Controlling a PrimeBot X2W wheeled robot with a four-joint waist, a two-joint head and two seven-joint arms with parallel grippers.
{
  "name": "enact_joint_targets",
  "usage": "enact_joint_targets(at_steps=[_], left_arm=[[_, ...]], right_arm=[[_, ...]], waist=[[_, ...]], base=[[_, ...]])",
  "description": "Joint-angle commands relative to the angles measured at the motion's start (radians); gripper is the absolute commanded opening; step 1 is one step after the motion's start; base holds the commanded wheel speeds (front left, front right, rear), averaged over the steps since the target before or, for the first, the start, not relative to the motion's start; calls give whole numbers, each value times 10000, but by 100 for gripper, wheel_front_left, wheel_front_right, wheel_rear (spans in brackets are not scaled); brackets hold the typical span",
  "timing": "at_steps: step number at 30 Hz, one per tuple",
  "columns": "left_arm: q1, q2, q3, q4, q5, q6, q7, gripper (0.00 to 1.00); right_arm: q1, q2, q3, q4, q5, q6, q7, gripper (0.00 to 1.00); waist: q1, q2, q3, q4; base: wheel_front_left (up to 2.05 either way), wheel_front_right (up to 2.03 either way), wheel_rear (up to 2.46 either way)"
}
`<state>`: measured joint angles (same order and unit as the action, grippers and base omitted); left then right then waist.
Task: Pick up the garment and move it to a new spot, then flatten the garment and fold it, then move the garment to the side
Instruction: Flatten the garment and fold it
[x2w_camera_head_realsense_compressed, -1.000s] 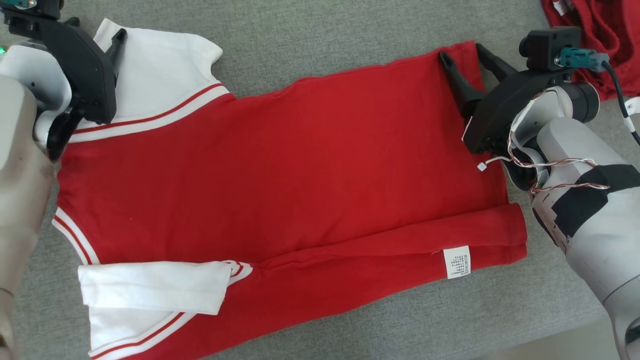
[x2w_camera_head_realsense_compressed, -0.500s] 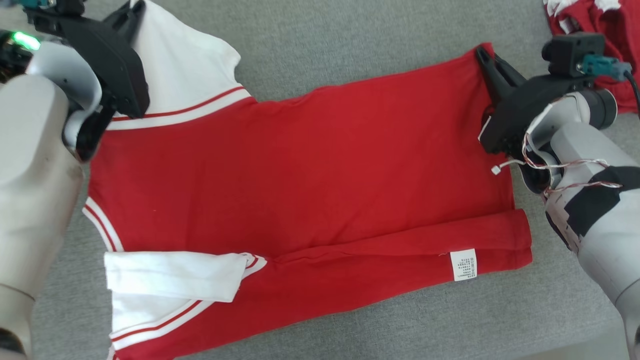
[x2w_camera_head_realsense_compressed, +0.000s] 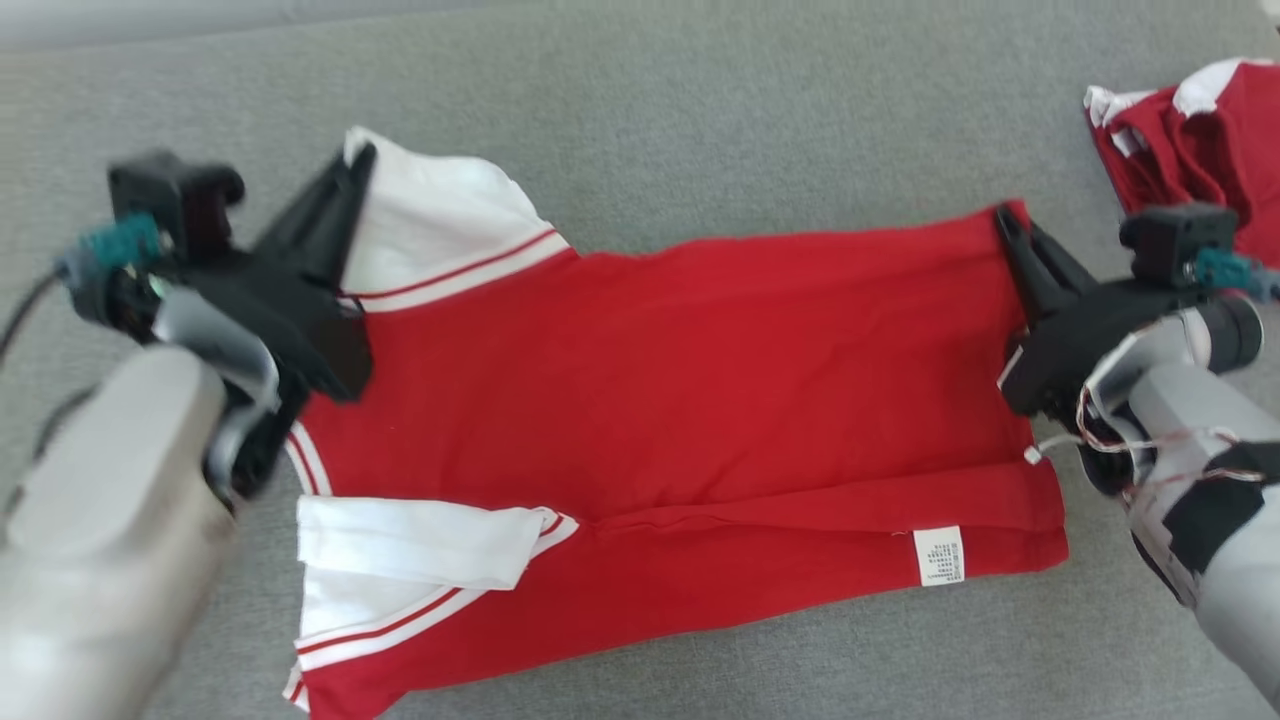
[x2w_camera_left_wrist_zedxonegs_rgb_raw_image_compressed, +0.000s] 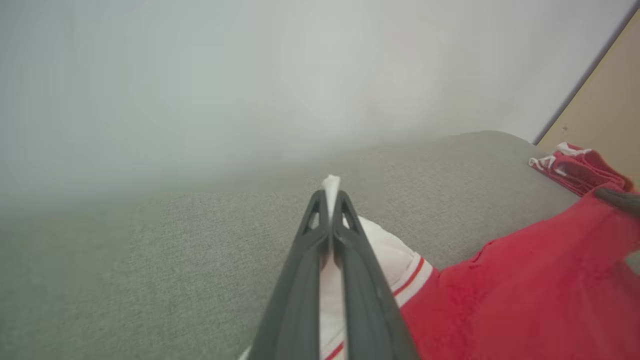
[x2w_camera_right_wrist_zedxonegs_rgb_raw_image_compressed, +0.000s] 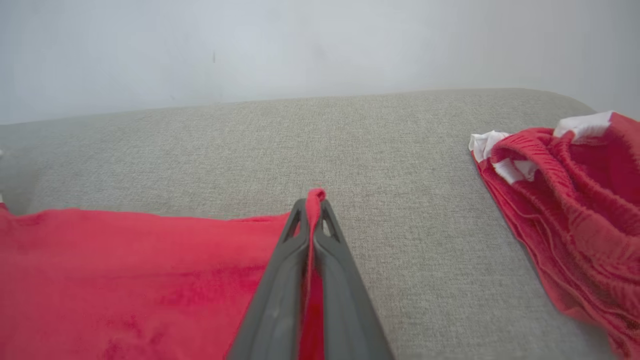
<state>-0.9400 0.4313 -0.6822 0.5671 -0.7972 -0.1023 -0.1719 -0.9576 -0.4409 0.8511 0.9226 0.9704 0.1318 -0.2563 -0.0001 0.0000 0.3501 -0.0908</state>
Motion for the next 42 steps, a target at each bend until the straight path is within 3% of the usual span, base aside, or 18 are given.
enact_joint_targets(at_steps=[1, 13, 22, 23, 24, 25, 26, 28, 29, 30, 37, 42], left_arm=[[240, 43, 50, -125, -116, 71, -66, 0], [3916, 603, 712, -4011, -540, 1833, -784, 0], [6287, 381, 1261, -5482, -617, 2498, -925, 0], [6505, 326, 1302, -5523, -639, 2513, -931, 0], [6693, 287, 1348, -5548, -631, 2519, -936, 0], [6880, 234, 1431, -5551, -611, 2519, -941, 0], [7067, 166, 1541, -5560, -562, 2547, -941, 0], [7423, 39, 1718, -5533, -376, 2583, -936, 0], [7553, -15, 1815, -5546, -239, 2592, -936, 58], [7682, -100, 1987, -5557, -132, 2606, -937, 100], [8388, -838, 3364, -5754, 931, 2455, -937, 100], [8746, -1526, 4744, -6106, 2524, 2166, -928, 100]], right_arm=[[168, -59, -9, -38, 84, -28, -58, 0], [1948, -440, -1676, -1440, -775, -28, -91, 0], [3812, -310, -3297, -2648, -1529, -28, -91, 0], [3989, -260, -3445, -2792, -1601, -28, -93, 3], [4151, -217, -3572, -2887, -1662, -28, -92, 28], [4325, -171, -3707, -2956, -1691, -28, -92, 33], [4488, -147, -3822, -3042, -1746, -28, -93, 24], [4757, -96, -4035, -3179, -1818, -28, -92, 30], [4858, -67, -4155, -3303, -1865, -28, -94, 67], [4980, -34, -4270, -3394, -1876, -28, -92, 100], [5608, -36, -4841, -4036, -2000, -28, -91, 100], [5864, -66, -5006, -4061, -2057, -28, -80, 100]], waist=[[1, 0, -270, 227], [1, 0, -762, 419], [1, 0, -1091, 559], [1, 0, -1118, 554], [1, 0, -1139, 544], [1, 0, -1177, 526], [1, 0, -1207, 516], [1, 0, -1275, 509], [1, 0, -1300, 500], [1, 0, -1327, 489], [1, 0, -1498, 477], [1, 0, -1574, 477]], base=[[0, 0, 0], [0, 0, 0], [0, 0, 0], [0, 0, 0], [0, 0, 0], [0, 0, 0], [0, 0, 0], [0, 0, 0], [0, 0, 0], [0, 0, 0], [0, 0, 0], [0, 0, 0]])
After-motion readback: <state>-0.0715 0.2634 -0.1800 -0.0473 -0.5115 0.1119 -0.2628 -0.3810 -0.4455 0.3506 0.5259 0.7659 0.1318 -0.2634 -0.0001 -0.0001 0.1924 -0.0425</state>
